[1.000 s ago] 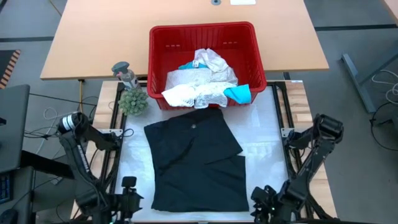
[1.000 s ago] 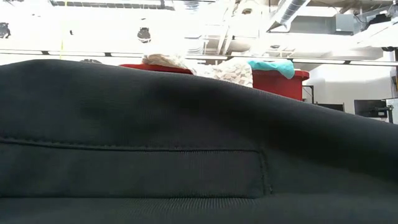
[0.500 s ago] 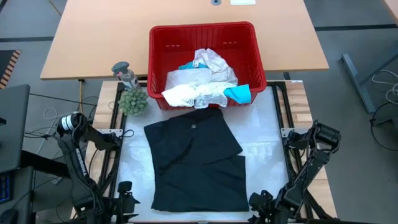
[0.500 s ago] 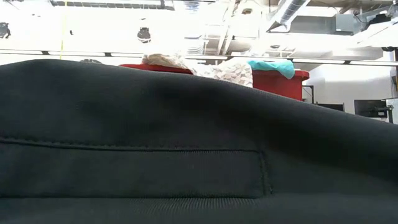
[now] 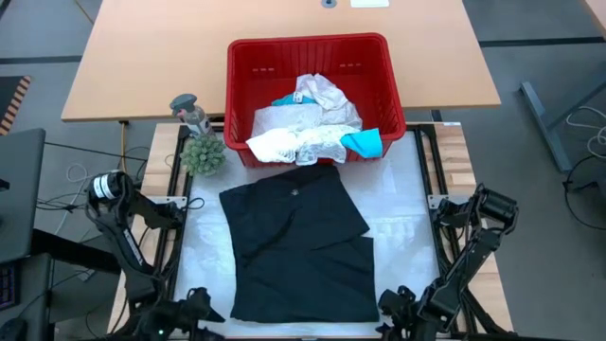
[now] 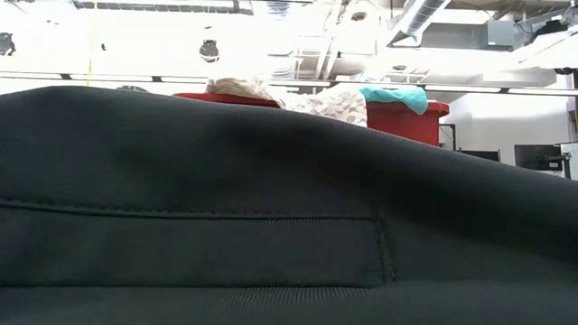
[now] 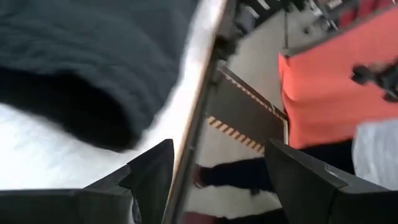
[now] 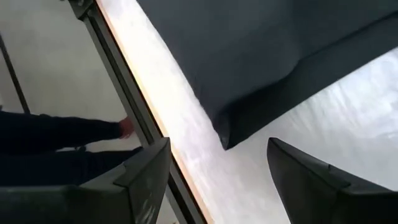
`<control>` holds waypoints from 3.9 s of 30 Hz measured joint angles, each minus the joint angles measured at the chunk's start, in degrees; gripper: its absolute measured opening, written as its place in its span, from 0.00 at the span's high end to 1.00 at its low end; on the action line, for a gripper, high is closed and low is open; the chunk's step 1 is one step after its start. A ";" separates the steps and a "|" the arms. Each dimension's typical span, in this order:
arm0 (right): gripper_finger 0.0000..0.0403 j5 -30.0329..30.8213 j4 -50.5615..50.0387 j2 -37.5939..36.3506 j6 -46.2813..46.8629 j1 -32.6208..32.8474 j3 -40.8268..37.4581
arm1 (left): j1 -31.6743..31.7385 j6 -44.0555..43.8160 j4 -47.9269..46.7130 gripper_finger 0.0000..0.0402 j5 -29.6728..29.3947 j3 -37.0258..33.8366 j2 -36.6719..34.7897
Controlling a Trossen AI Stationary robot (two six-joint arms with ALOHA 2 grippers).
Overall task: Fold Laundry from Bin
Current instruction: Fold the black shorts
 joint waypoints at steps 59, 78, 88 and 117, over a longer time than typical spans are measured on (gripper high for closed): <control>0.72 2.76 -1.06 6.73 -3.04 0.27 5.75 | 7.93 9.18 13.38 0.43 2.58 -2.43 8.57; 0.95 6.11 -20.31 6.73 -4.94 0.76 20.23 | 9.16 14.02 19.48 0.97 11.74 -2.38 2.02; 0.95 7.58 -39.00 6.69 -3.10 -0.27 30.25 | 9.97 14.70 23.46 0.99 12.27 -2.38 -0.53; 0.95 13.67 -53.03 4.70 -47.76 -40.53 43.74 | 8.70 6.64 -5.92 1.00 -6.92 -2.38 -16.13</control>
